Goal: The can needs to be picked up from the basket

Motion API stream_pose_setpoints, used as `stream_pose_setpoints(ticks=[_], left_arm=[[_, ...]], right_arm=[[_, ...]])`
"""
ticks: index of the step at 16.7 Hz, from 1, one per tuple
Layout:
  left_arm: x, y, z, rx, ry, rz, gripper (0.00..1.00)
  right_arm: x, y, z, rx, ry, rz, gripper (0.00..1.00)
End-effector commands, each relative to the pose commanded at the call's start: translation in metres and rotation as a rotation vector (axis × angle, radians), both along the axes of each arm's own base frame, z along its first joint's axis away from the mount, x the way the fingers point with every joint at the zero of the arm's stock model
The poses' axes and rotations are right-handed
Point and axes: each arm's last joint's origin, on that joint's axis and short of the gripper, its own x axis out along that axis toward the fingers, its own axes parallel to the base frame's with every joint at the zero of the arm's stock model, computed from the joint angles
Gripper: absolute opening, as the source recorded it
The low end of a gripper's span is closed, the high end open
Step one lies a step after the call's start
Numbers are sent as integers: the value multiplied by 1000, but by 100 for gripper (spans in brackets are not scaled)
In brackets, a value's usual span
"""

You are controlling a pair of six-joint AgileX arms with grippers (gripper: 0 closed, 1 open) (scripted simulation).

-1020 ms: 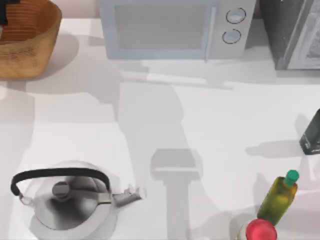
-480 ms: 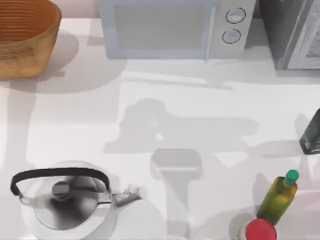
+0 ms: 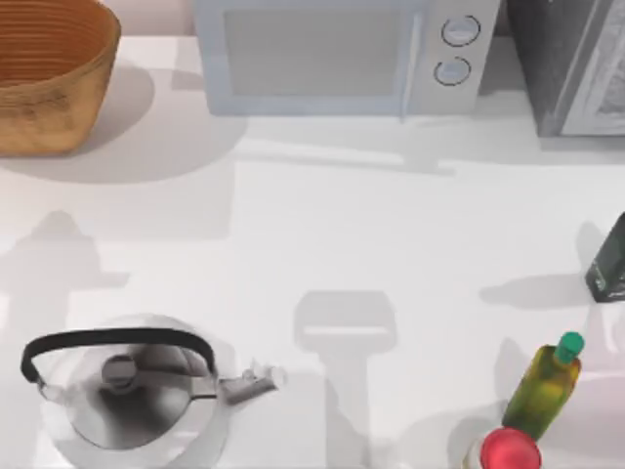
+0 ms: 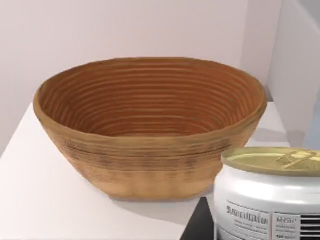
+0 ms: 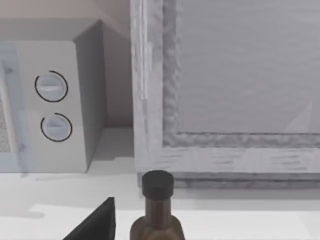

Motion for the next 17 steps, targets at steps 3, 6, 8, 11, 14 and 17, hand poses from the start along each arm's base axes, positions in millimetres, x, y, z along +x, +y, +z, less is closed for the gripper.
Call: stream_pose_setpoints(ticks=[3, 6, 8, 11, 14, 17], left_arm=[[-29, -4, -52, -4, -110, 0, 0], [-40, -7, -94, -12, -193, -2, 0], [-42, -8, -112, -16, -227, -4, 0], [-43, -8, -121, -20, -245, -6, 0], [-43, -8, -121, -20, -245, -6, 0], [-42, -8, -121, -19, -234, -5, 0]], right_arm=[[0, 0, 0, 0, 0, 0, 100], [0, 0, 0, 0, 0, 0, 100], [0, 0, 0, 0, 0, 0, 100], [0, 0, 0, 0, 0, 0, 100], [0, 0, 0, 0, 0, 0, 100], [0, 0, 0, 0, 0, 0, 100]])
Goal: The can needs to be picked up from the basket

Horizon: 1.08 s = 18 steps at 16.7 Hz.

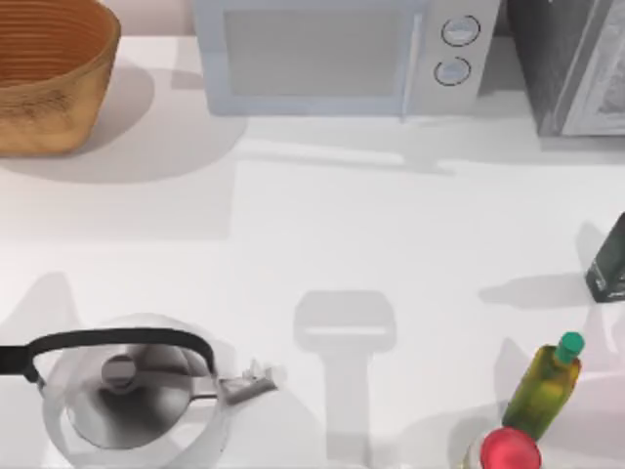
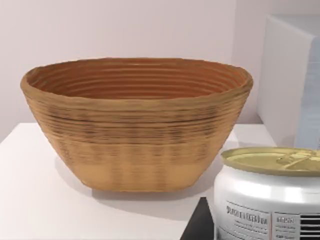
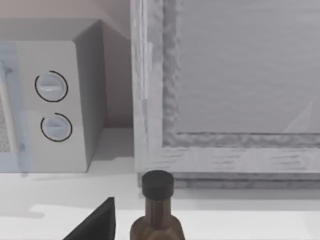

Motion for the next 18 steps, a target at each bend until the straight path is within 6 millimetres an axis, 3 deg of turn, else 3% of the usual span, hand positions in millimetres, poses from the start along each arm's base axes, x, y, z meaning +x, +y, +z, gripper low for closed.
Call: stream_pose_setpoints(ticks=[4, 10, 14, 18], left_arm=[[5, -1, 13, -6, 23, -55, 0], [37, -11, 62, -5, 5, -293, 0], [87, -23, 91, -4, -7, -519, 0], [155, -41, 93, -6, -11, -769, 0]], right_arm=[[0, 0, 0, 0, 0, 0, 100], [0, 0, 0, 0, 0, 0, 100], [0, 0, 0, 0, 0, 0, 100], [0, 0, 0, 0, 0, 0, 100]])
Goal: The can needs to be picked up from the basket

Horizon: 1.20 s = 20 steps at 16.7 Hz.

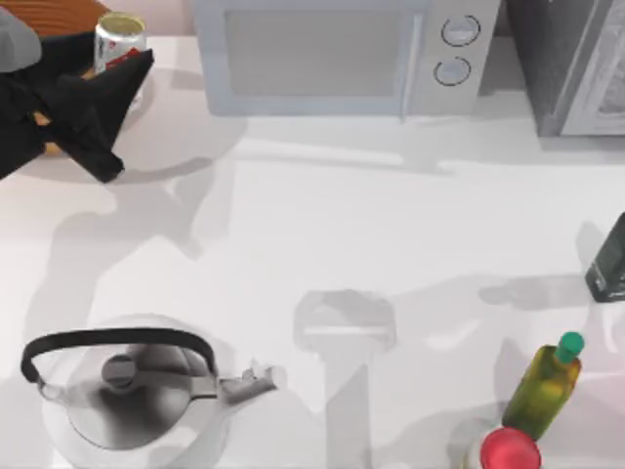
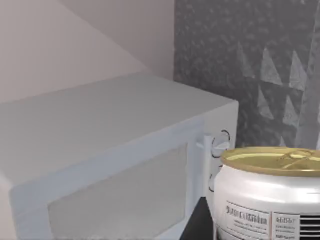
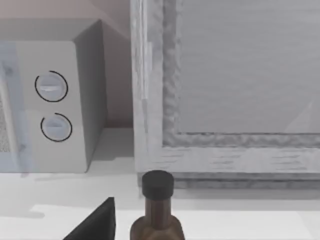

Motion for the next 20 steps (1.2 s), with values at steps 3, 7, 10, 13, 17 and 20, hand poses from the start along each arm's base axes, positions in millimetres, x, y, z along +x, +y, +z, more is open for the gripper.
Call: stream_pose_setpoints(ticks=[3, 7, 10, 13, 17, 20], left_arm=[[54, -19, -22, -1, 0, -191, 0], [111, -46, -80, -1, 3, -431, 0], [136, -65, -134, -1, 4, -585, 0], [147, -79, -184, 0, 3, -710, 0], [149, -90, -228, 1, 1, -808, 0], [149, -92, -235, 1, 1, -822, 0]], right_arm=[[0, 0, 0, 0, 0, 0, 100], [0, 0, 0, 0, 0, 0, 100], [0, 0, 0, 0, 0, 0, 100], [0, 0, 0, 0, 0, 0, 100], [0, 0, 0, 0, 0, 0, 100], [0, 0, 0, 0, 0, 0, 100]])
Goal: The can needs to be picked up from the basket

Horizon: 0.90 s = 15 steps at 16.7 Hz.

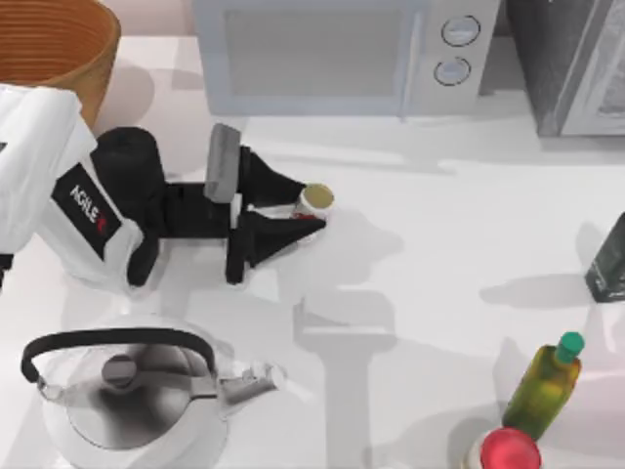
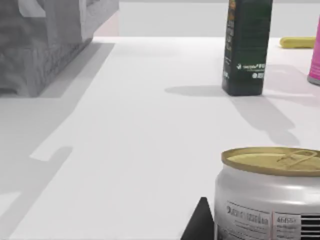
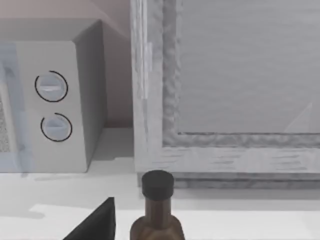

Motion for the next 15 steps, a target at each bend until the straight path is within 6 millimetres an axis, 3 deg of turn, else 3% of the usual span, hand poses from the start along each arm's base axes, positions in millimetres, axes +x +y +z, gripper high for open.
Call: stream_pose_setpoints(ticks=[4, 15], left_arm=[[0, 0, 0, 0, 0, 0, 0], [0, 0, 0, 0, 0, 0, 83]], right_arm=[[0, 0, 0, 0, 0, 0, 100], [0, 0, 0, 0, 0, 0, 100]])
